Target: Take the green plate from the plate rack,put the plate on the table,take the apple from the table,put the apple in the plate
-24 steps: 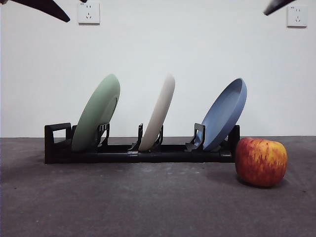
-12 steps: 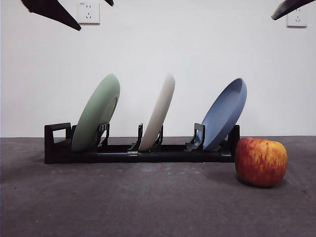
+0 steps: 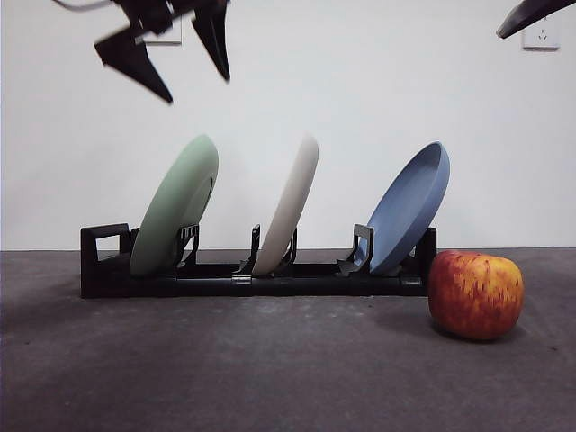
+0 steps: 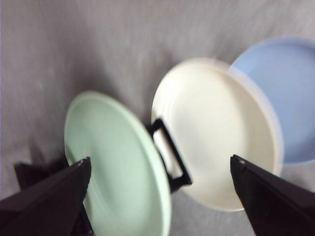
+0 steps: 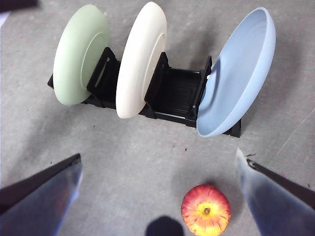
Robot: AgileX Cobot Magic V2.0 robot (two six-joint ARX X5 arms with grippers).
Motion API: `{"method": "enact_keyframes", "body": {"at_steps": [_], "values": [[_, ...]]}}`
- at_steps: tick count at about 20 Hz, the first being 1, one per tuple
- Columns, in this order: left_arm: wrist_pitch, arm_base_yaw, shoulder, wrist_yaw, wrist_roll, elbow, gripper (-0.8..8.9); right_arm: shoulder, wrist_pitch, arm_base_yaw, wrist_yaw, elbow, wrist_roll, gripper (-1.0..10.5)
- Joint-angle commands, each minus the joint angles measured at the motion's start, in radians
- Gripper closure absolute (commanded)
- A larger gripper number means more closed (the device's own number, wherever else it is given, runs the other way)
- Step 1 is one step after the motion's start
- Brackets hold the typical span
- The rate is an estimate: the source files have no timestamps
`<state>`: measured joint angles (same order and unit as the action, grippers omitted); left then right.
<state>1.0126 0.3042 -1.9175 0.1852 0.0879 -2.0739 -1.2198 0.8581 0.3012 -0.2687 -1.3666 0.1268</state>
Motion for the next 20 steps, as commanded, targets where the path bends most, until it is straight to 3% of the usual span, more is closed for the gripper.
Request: {"method": "enact_keyframes", "body": {"at_steps": [1,8,11,15,20], "values": [[0.027,0.002,-0.056,-0.003,-0.014,0.002,3.46,-0.001,-0.004,0.002,0.001,-0.005,0.003,2.6],[0.039,0.002,-0.122,-0.008,-0.014,0.002,3.69,-0.001,0.008,0.002,0.013,-0.005,0.003,2.6],[0.038,0.002,-0.125,-0.006,-0.015,0.002,5.93,-0.001,0.009,0.002,0.019,-0.005,0.003,2.6],[0.045,0.002,-0.125,-0.002,-0.046,0.002,7.94,-0.001,0.009,0.002,0.025,-0.005,0.003,2.6],[0.064,0.003,-0.125,-0.002,-0.064,0.002,8.22,-0.001,0.008,0.002,0.038,-0.005,0.003,2.6]]}}
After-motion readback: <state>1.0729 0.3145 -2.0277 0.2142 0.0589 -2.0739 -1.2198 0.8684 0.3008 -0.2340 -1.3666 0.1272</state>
